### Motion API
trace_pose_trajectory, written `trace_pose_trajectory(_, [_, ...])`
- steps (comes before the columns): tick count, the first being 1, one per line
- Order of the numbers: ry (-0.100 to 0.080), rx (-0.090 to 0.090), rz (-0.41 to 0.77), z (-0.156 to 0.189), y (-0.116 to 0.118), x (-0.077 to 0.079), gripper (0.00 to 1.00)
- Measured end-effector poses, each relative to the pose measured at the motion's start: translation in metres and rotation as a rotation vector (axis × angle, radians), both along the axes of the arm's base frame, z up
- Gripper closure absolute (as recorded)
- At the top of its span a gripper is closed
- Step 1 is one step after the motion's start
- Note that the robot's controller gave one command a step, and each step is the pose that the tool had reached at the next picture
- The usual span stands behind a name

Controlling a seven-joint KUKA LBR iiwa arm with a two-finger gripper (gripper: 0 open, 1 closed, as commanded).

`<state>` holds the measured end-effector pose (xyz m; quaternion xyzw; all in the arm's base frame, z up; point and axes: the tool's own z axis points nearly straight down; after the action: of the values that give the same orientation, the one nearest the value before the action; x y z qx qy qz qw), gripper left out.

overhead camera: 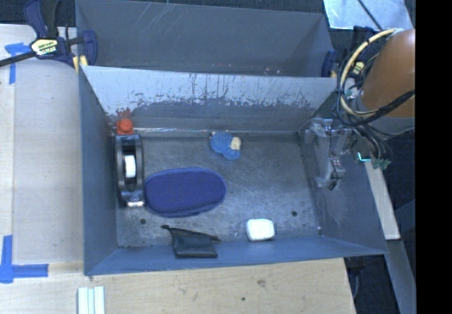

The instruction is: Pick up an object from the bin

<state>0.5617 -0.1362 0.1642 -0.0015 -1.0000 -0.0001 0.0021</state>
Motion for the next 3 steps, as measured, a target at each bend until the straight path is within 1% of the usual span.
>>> trace_pose_trajectory(1, [-0.003, 0.000, 0.018, -0.098, 0.076, 0.064, 0.00])
trace_pose_trajectory(2, [-0.013, 0.003, 0.058, -0.061, 0.152, 0.067, 0.00])
trace_pose_trajectory(3, [-0.007, 0.000, -0.025, -0.061, 0.164, 0.064, 0.00])
